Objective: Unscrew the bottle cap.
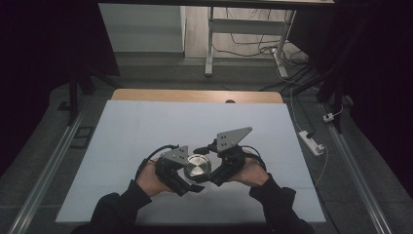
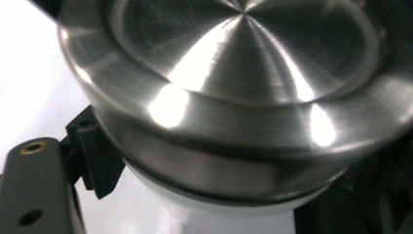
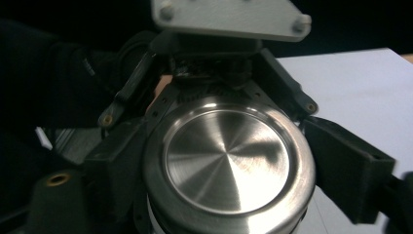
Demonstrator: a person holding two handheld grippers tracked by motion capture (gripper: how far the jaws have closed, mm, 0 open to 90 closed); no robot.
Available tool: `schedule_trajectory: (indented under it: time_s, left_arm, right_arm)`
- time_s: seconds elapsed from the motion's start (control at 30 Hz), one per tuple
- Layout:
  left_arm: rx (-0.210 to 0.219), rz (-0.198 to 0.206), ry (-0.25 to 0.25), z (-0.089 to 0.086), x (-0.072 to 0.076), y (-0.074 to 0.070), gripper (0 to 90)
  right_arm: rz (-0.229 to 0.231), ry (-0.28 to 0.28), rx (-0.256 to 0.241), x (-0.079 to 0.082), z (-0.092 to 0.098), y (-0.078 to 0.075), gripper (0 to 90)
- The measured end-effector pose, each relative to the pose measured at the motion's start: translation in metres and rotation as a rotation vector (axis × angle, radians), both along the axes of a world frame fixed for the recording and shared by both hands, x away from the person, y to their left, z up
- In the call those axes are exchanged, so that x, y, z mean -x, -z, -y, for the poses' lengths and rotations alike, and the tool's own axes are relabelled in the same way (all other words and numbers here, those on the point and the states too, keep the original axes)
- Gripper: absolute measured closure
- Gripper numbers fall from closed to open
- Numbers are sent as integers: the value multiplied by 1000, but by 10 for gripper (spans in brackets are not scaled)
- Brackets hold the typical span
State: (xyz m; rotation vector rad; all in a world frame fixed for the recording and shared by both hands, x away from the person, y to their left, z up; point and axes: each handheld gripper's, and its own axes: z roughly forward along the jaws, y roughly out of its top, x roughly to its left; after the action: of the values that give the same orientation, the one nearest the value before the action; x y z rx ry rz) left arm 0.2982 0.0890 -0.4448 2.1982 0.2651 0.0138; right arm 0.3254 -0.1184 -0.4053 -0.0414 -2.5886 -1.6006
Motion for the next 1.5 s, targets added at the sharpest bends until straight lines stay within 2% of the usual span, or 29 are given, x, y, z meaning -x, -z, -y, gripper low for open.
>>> schedule_trajectory:
  time_s: [0.03, 0.07, 0.1, 0.17, 0.2, 0.23, 0.27, 0.33, 0.4, 0.47, 0.57, 0.67, 0.7, 0.73, 0.77, 0.8, 0.83, 0.87, 0.9, 0.93, 1.03, 1.13, 1.17, 1.2, 1.23, 1.27, 1.3, 1.4, 1.5]
  left_arm:
    - [-6, 4, -25, -1, -1, -1, 155]
    - [-6, 6, -54, -2, -1, -1, 155]
    - [-19, 9, -117, -3, -2, -1, 155]
    - [-15, 3, -145, -3, -3, -1, 155]
    - [-14, 2, -174, -3, -3, 0, 155]
    - [-28, 8, -219, -3, -3, 0, 155]
    - [-28, 8, -219, -3, -3, 0, 156]
    - [-47, 19, -242, -2, -3, 0, 156]
    - [-50, 20, -252, -1, -2, -1, 155]
    - [-48, 25, -256, 0, -1, -1, 156]
    - [-44, 18, -242, -1, -1, -1, 156]
    - [-23, -1, -193, -2, -2, -1, 156]
    - [-18, -3, -168, -3, -2, -1, 156]
    - [-12, -5, -141, -4, -1, -1, 156]
    - [-16, -9, -103, -5, -2, -2, 156]
    - [-13, -9, -67, -5, -1, -2, 155]
    - [-9, -9, -31, -5, -1, -3, 155]
    - [-5, -11, 8, -5, 0, -3, 155]
    - [0, -12, 43, -4, 1, -2, 155]
    - [7, -18, 83, -2, 3, 0, 155]
    - [3, -15, 64, 2, 4, 0, 155]
    - [-5, 0, 13, 0, 3, -2, 155]
    - [-5, 3, -20, -2, 2, -2, 155]
    - [-16, 15, -103, -5, 0, -4, 155]
    - [-16, 15, -103, -5, 0, -4, 155]
    - [-42, 42, -174, -6, 0, -5, 155]
    - [-42, 42, -174, -6, 0, -5, 155]
    - [-47, 41, -233, -5, 0, -5, 155]
    - [-54, 39, -251, -3, 0, -4, 155]
  right_arm:
    - [-16, 28, 11, 1, -1, -2, 1]
    - [-4, 118, 58, 6, -1, -9, 0]
    - [18, 191, 76, 8, -2, -12, 0]
    - [15, 254, 73, 13, -4, -14, 0]
    - [15, 254, 73, 13, -4, -14, 0]
    - [22, 342, 83, 17, -9, -15, 32]
    - [22, 342, 83, 17, -9, -15, 32]
    - [82, 414, 97, 22, -17, -11, 69]
    - [84, 422, 91, 23, -19, -10, 90]
    - [113, 454, 88, 26, -23, -8, 182]
    - [119, 455, 84, 26, -22, -7, 195]
    - [102, 415, 74, 24, -19, -8, 197]
    - [105, 346, 67, 22, -16, -8, 198]
    - [105, 346, 67, 22, -16, -8, 198]
    - [92, 307, 60, 20, -14, -8, 198]
    - [70, 211, 40, 16, -9, -8, 198]
    - [64, 154, 28, 14, -6, -7, 198]
    - [64, 154, 28, 14, -6, -7, 198]
    - [51, 98, 15, 12, -3, -7, 198]
    - [26, -2, -16, 8, 1, -3, 197]
    - [7, -47, -41, 5, 5, 0, 190]
    - [24, 56, -5, 6, 6, -7, 70]
    - [24, 56, -5, 6, 6, -7, 70]
    - [33, 139, 12, 9, 7, -14, 27]
    - [33, 139, 12, 9, 7, -14, 27]
    - [60, 243, 42, 14, 4, -18, 19]
    - [60, 243, 42, 14, 4, -18, 19]
    - [95, 387, 71, 22, -7, -16, 68]
    - [126, 412, 84, 25, -14, -12, 91]
